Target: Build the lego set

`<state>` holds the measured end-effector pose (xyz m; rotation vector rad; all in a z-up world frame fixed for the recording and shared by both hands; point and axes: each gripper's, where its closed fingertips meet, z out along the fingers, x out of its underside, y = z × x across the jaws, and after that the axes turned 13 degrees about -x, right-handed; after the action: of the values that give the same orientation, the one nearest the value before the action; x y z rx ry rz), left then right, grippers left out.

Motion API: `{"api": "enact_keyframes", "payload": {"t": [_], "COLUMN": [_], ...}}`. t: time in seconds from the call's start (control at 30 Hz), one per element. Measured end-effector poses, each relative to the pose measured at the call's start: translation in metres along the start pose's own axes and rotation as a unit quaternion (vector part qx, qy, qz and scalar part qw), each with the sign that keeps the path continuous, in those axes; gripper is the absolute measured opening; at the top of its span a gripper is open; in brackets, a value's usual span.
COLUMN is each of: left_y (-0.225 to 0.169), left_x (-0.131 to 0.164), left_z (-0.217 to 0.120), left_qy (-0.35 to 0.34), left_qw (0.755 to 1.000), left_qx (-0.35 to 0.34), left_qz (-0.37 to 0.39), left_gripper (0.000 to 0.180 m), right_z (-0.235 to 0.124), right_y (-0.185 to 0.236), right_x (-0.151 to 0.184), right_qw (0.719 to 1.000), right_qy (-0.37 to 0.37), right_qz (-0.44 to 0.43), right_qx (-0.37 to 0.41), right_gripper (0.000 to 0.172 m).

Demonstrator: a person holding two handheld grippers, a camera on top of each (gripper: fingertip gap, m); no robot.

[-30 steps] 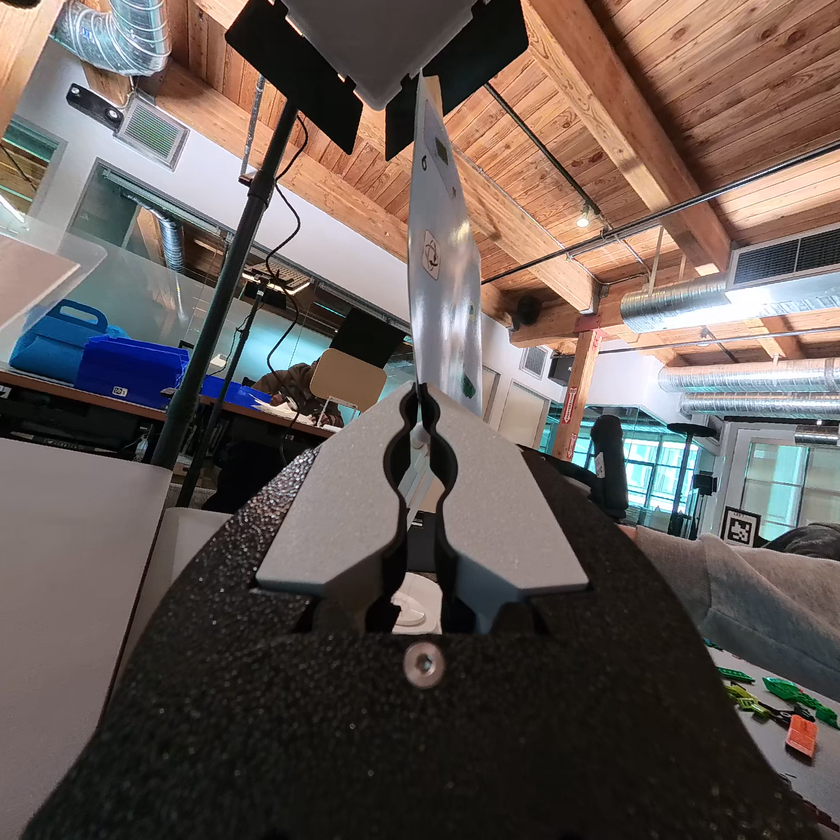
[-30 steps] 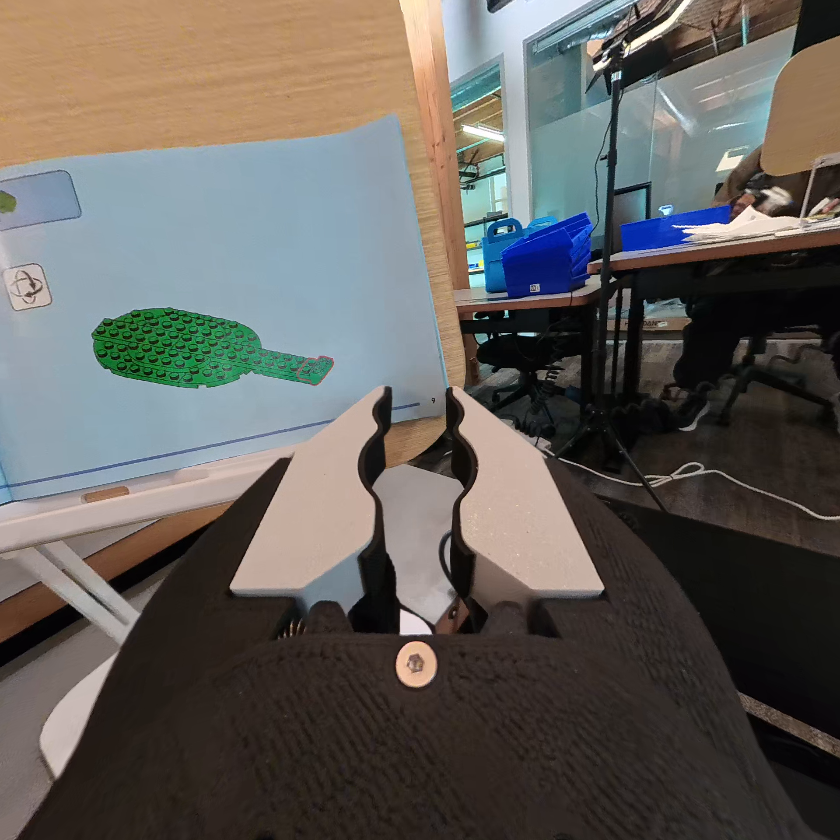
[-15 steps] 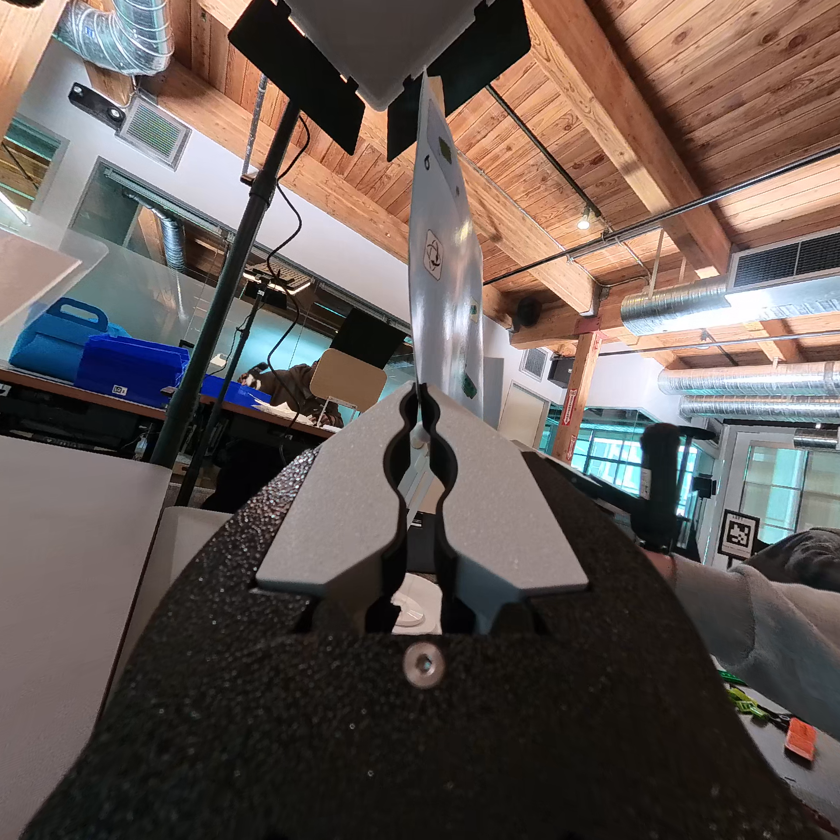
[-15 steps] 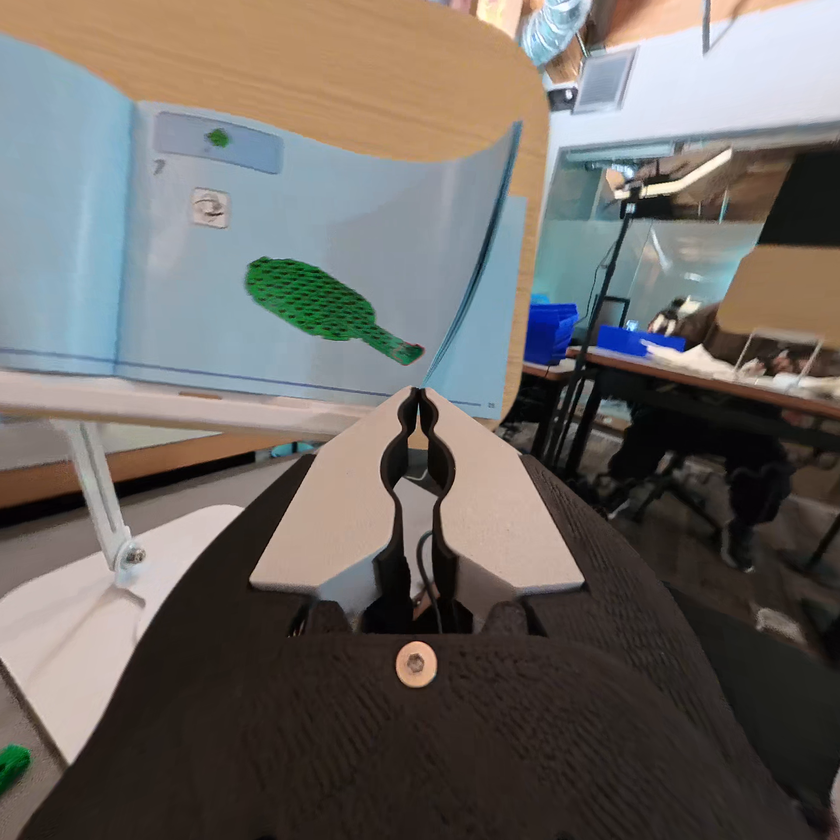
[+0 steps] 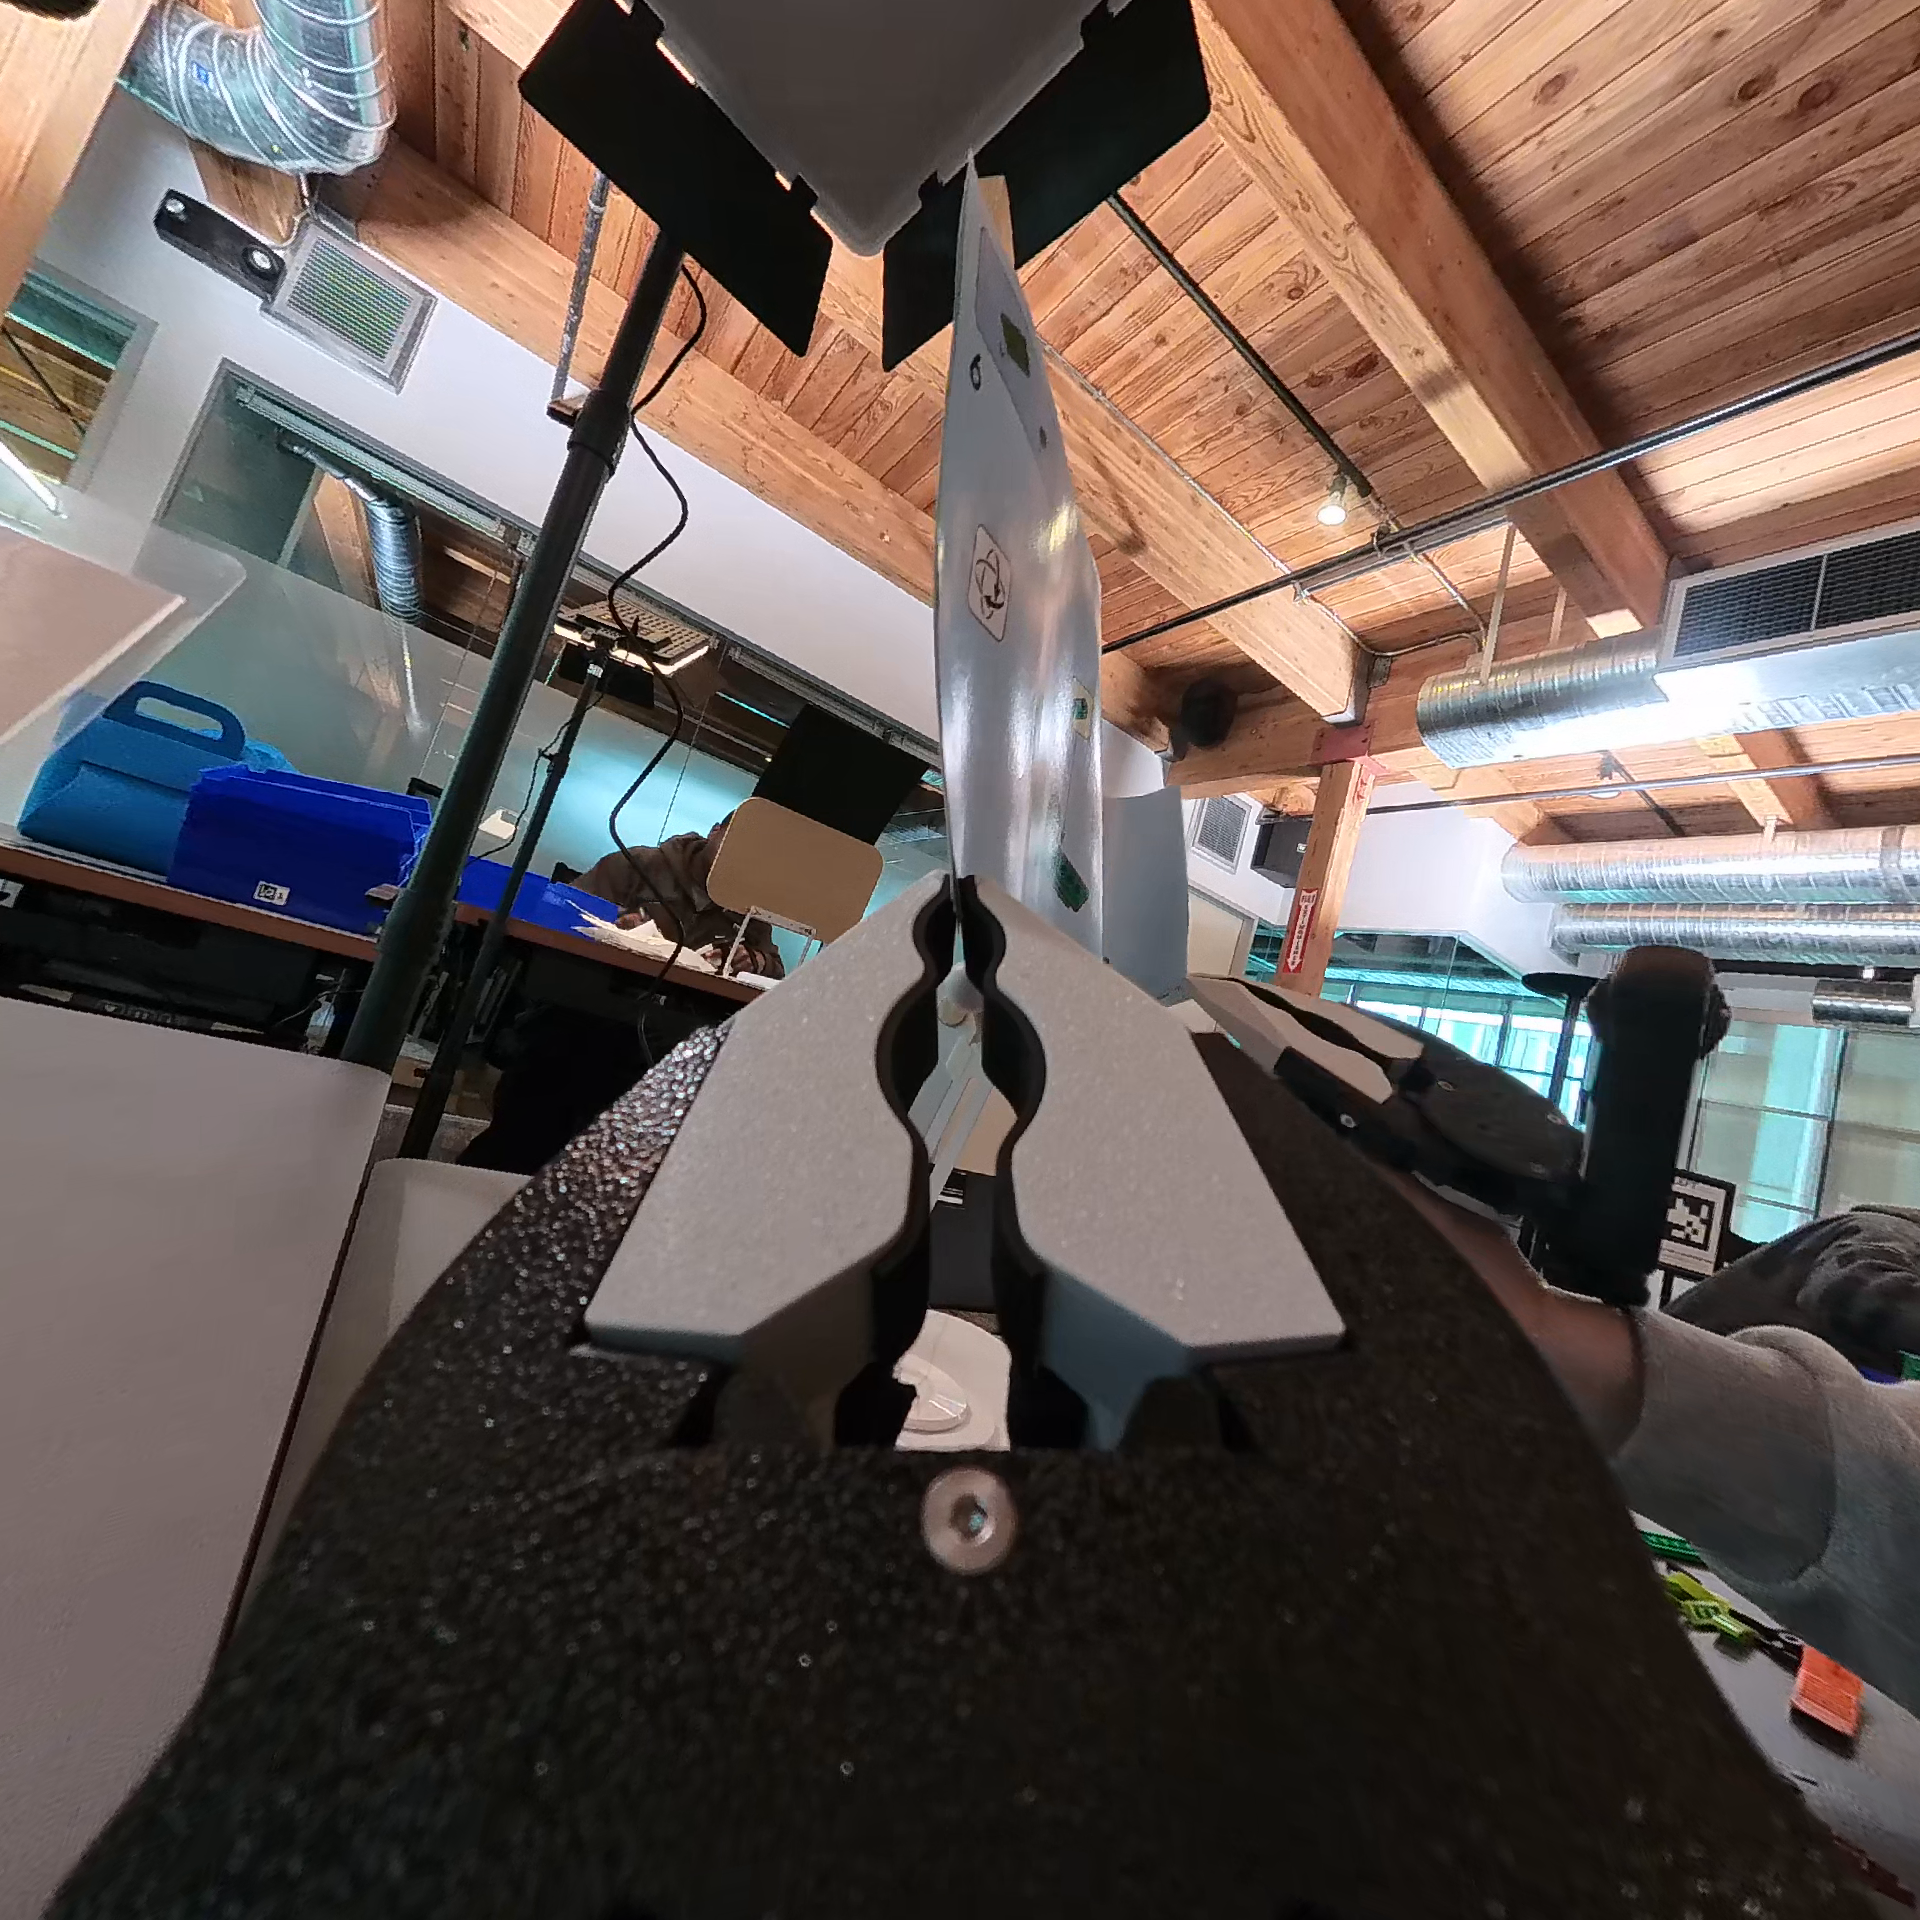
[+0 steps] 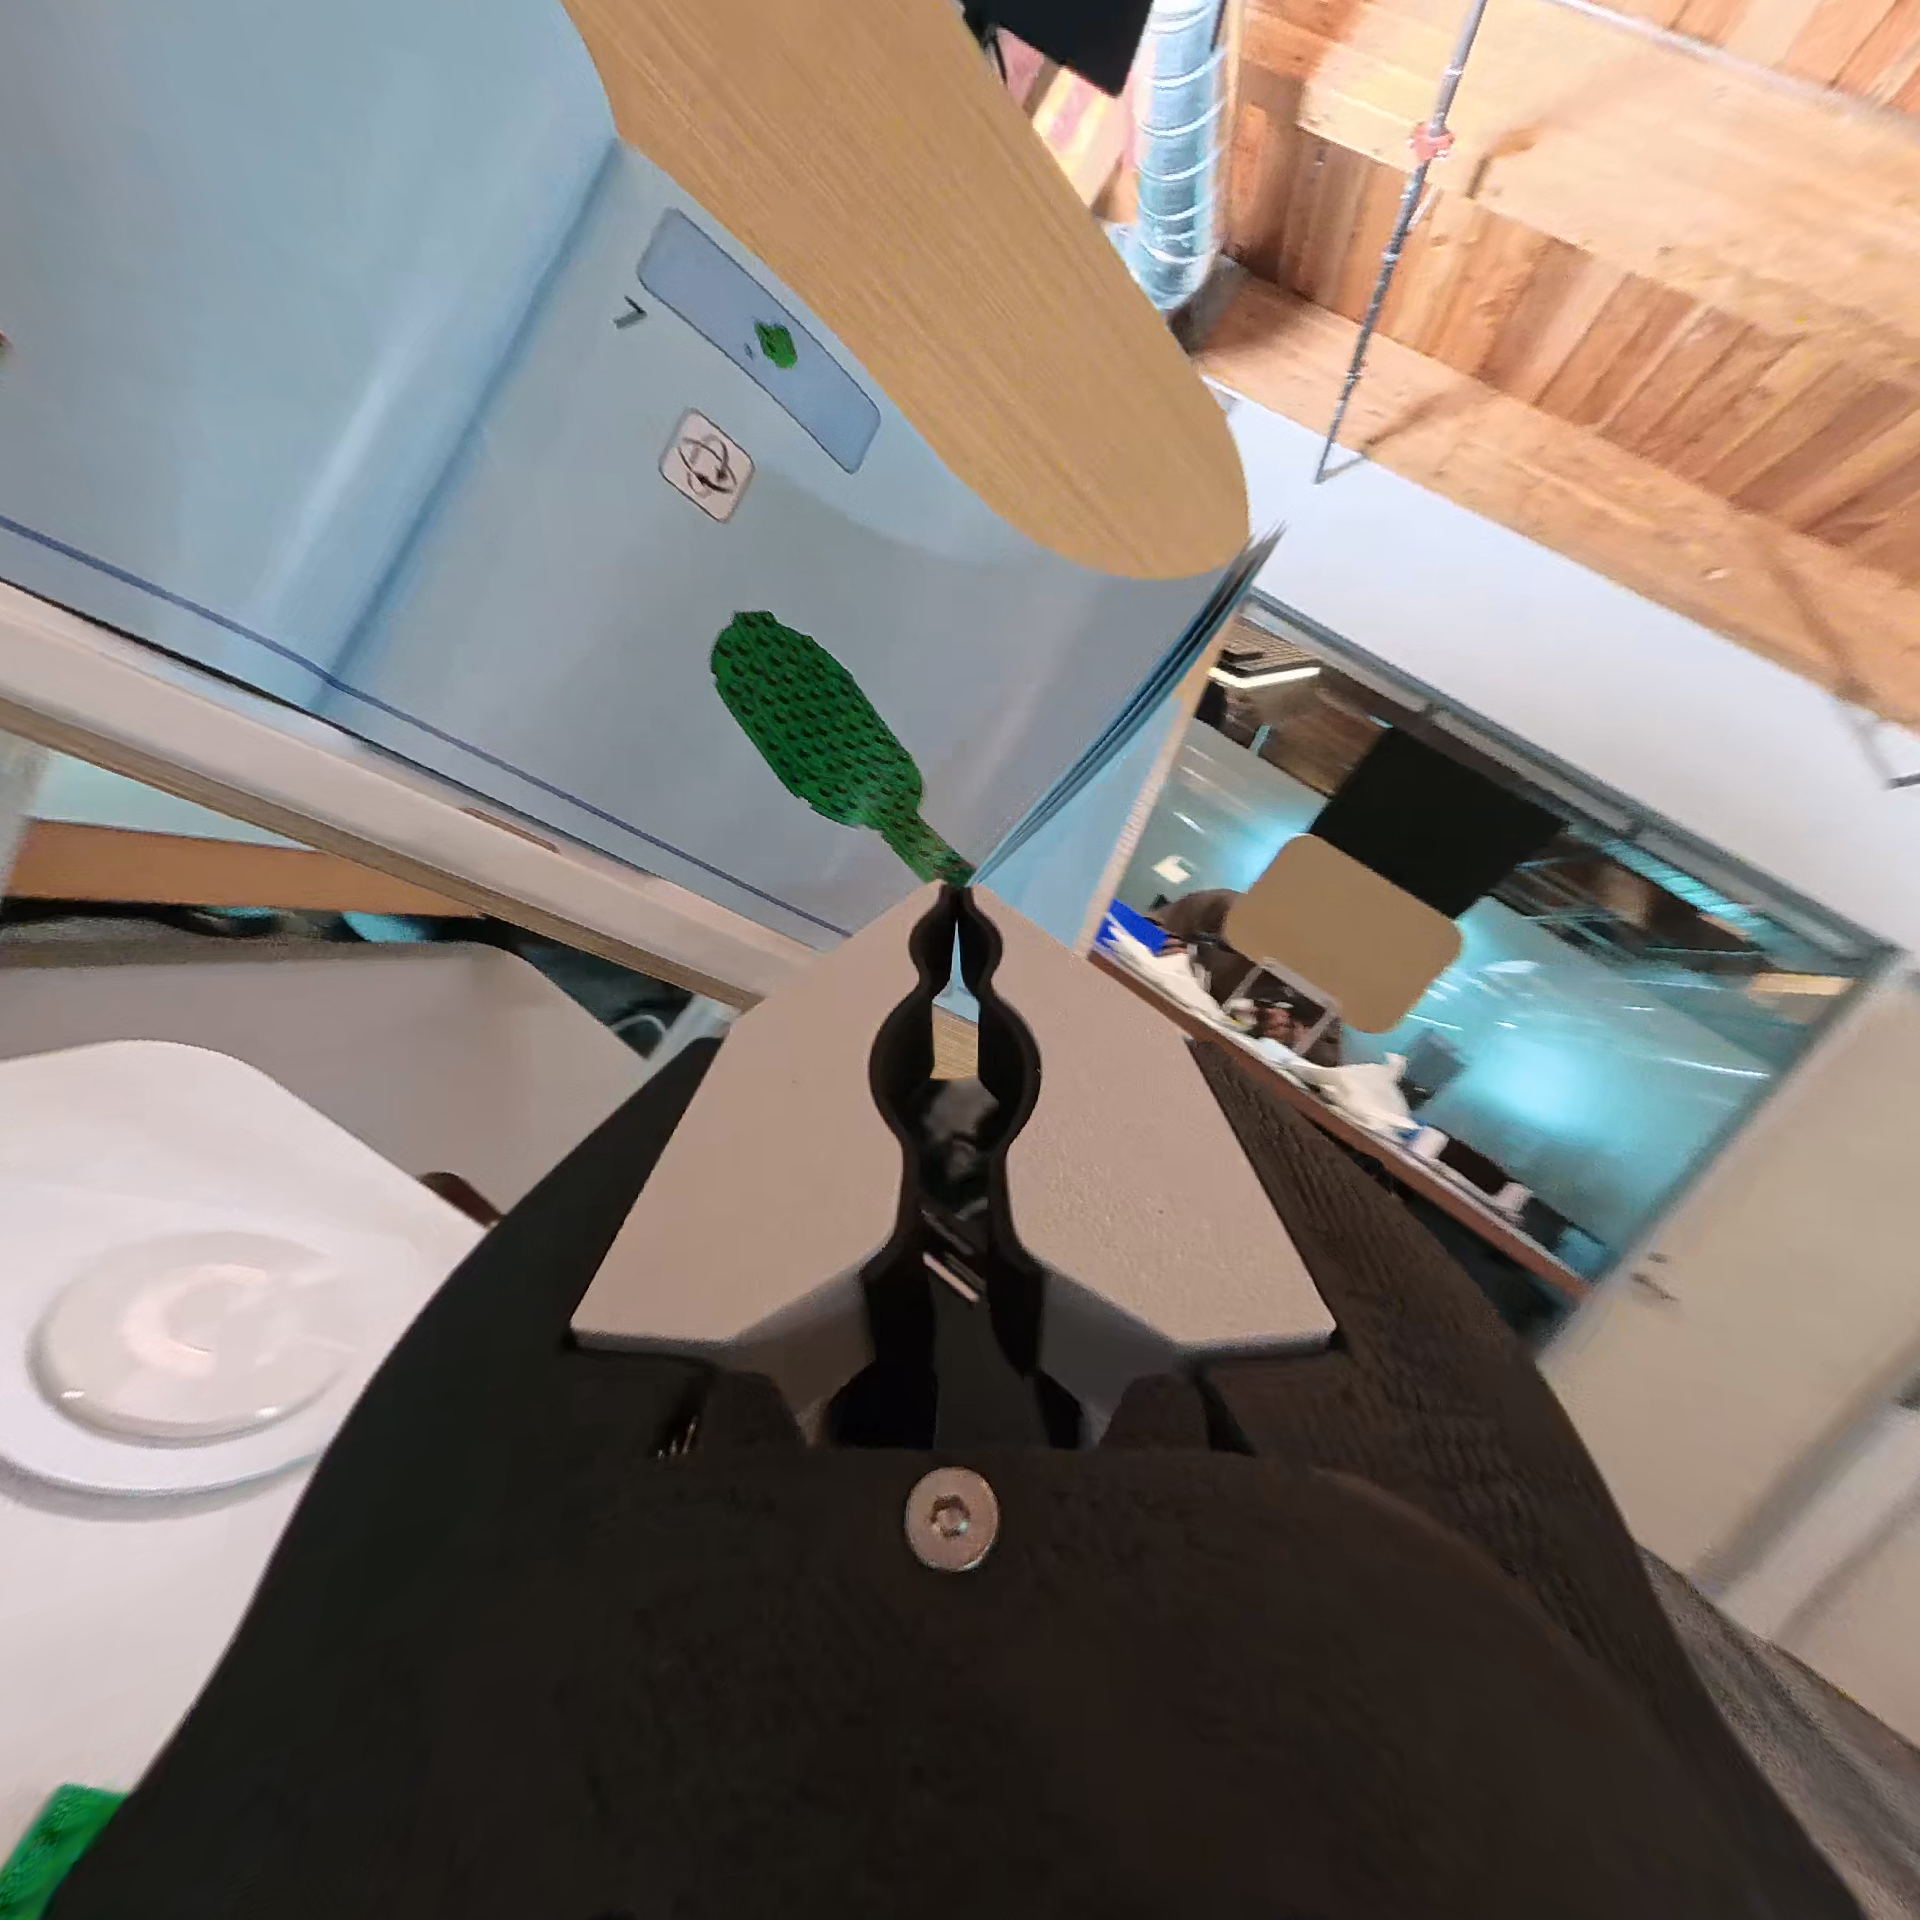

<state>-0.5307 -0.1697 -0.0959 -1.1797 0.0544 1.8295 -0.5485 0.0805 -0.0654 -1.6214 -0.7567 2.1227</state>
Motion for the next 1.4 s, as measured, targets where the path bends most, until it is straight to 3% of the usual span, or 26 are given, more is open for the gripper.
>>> {"api": "enact_keyframes", "payload": {"t": [0.13, 0.3, 0.47, 0.7, 0.83, 1.2, 1.4], "left_y": [0.000, 0.000, 0.000, 0.000, 0.000, 0.000, 0.002], "left_x": [0.000, 0.000, 0.000, 0.000, 0.001, 0.002, 0.002], "left_z": [0.000, 0.000, 0.000, -0.001, -0.001, -0.001, -0.005], "left_qy": [0.000, -0.001, -0.001, -0.001, -0.001, 0.000, -0.003], "left_qw": [1.000, 1.000, 1.000, 1.000, 1.000, 1.000, 1.000], "left_qx": [0.000, 0.001, 0.000, 0.000, 0.000, 0.001, -0.010], "left_qz": [-0.001, -0.002, -0.003, -0.004, -0.005, -0.006, 0.003], "left_gripper": [0.000, 0.000, 0.000, 0.000, 0.000, 0.000, 0.008], "right_z": [-0.002, -0.001, -0.001, -0.002, -0.002, -0.002, -0.008], "right_y": [-0.008, -0.008, 0.005, 0.014, 0.003, 0.007, 0.000], "right_x": [0.004, 0.002, -0.002, -0.005, 0.001, 0.004, 0.000], "right_qw": [0.998, 0.980, 0.919, 0.851, 0.835, 0.759, 0.775], "right_qy": [0.021, 0.039, 0.047, 0.050, 0.068, 0.065, 0.066], "right_qz": [-0.041, -0.188, -0.387, -0.518, -0.540, -0.645, -0.625], "right_qx": [0.032, 0.055, 0.061, 0.065, 0.077, 0.063, 0.066], "right_gripper": [0.000, 0.000, 0.000, 0.000, 0.000, 0.000, 0.000]}}
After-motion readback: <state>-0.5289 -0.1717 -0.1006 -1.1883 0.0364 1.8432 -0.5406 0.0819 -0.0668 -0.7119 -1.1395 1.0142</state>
